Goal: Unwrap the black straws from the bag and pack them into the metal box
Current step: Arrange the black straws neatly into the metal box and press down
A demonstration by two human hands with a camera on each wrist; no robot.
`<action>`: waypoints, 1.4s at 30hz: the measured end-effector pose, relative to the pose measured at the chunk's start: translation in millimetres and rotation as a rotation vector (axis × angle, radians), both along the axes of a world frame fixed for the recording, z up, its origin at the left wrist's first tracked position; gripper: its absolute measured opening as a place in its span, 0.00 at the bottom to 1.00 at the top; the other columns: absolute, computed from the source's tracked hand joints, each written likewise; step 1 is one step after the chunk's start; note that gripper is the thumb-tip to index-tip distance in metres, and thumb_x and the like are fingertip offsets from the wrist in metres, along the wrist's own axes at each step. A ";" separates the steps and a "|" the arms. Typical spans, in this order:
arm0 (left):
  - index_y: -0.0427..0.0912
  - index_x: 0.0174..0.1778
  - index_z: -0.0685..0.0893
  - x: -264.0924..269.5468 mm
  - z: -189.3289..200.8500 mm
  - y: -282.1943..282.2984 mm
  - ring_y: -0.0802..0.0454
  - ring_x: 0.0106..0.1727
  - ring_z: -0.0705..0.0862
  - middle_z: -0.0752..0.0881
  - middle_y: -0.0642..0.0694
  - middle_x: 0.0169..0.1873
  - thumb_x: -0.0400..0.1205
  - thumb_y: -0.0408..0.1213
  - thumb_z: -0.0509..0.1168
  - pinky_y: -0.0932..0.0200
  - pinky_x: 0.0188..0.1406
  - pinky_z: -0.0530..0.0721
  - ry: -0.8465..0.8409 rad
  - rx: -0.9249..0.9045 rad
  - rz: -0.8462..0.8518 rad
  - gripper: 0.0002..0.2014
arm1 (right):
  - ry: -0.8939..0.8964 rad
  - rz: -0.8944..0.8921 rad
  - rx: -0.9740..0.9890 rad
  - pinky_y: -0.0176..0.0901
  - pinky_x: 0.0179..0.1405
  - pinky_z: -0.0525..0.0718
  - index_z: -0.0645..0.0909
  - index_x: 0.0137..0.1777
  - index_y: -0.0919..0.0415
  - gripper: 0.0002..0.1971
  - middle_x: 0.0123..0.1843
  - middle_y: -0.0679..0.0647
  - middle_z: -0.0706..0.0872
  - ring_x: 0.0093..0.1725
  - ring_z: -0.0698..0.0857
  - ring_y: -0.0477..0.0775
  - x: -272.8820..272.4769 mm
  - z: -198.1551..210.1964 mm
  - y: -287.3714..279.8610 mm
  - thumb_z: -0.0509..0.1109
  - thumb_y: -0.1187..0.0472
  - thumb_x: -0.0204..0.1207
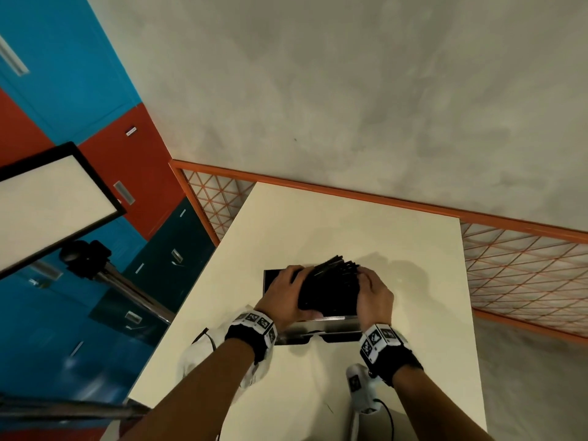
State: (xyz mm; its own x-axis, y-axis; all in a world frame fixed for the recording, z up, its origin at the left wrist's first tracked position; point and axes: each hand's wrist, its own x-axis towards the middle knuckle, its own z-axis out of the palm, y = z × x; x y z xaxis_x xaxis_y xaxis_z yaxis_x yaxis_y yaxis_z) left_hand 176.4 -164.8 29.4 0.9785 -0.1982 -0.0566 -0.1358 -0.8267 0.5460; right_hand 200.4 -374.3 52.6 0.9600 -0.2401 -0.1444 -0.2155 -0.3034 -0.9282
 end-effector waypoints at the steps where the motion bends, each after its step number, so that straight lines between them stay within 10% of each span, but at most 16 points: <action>1: 0.57 0.86 0.57 0.5 0.7 4.2 0.48 0.77 0.67 0.65 0.49 0.78 0.70 0.63 0.77 0.51 0.81 0.68 0.018 0.005 -0.011 0.53 | -0.012 -0.003 0.062 0.44 0.61 0.80 0.87 0.57 0.53 0.14 0.55 0.49 0.89 0.56 0.85 0.52 -0.7 0.7 -3.3 0.59 0.61 0.84; 11: 0.51 0.90 0.47 16.3 5.2 12.5 0.41 0.79 0.68 0.66 0.44 0.82 0.76 0.57 0.74 0.43 0.80 0.68 0.230 0.270 -0.137 0.54 | -0.015 0.148 -0.008 0.38 0.77 0.59 0.67 0.82 0.57 0.26 0.83 0.52 0.68 0.81 0.66 0.52 7.8 -5.3 4.9 0.54 0.47 0.88; 20: 0.75 0.82 0.37 16.6 24.7 -20.7 0.38 0.73 0.70 0.60 0.53 0.80 0.77 0.29 0.67 0.26 0.64 0.78 0.241 0.319 -0.204 0.55 | -0.107 0.080 -0.041 0.36 0.72 0.65 0.72 0.78 0.60 0.22 0.78 0.55 0.75 0.76 0.73 0.54 1.9 -11.1 11.1 0.55 0.52 0.89; 29: 0.63 0.87 0.42 21.6 18.6 -45.1 0.38 0.80 0.65 0.64 0.44 0.80 0.71 0.23 0.69 0.31 0.76 0.69 0.100 0.309 -0.219 0.58 | -0.112 -0.079 0.130 0.50 0.74 0.73 0.79 0.71 0.57 0.22 0.71 0.52 0.81 0.70 0.78 0.53 13.6 -4.9 11.0 0.55 0.48 0.86; 35: 0.56 0.88 0.54 12.1 -10.5 -15.4 0.40 0.79 0.68 0.68 0.43 0.79 0.82 0.52 0.70 0.43 0.80 0.69 0.083 0.037 -0.039 0.42 | -0.132 0.155 -0.008 0.41 0.67 0.73 0.81 0.67 0.61 0.20 0.67 0.54 0.83 0.66 0.81 0.55 0.0 -8.3 20.7 0.56 0.50 0.87; 42: 0.54 0.88 0.56 7.1 -18.4 -10.6 0.43 0.80 0.65 0.66 0.45 0.79 0.72 0.76 0.64 0.43 0.81 0.67 0.162 -0.028 0.088 0.52 | -0.185 0.138 -0.052 0.39 0.70 0.69 0.76 0.74 0.56 0.27 0.73 0.49 0.78 0.70 0.76 0.48 1.4 -6.0 16.4 0.51 0.43 0.83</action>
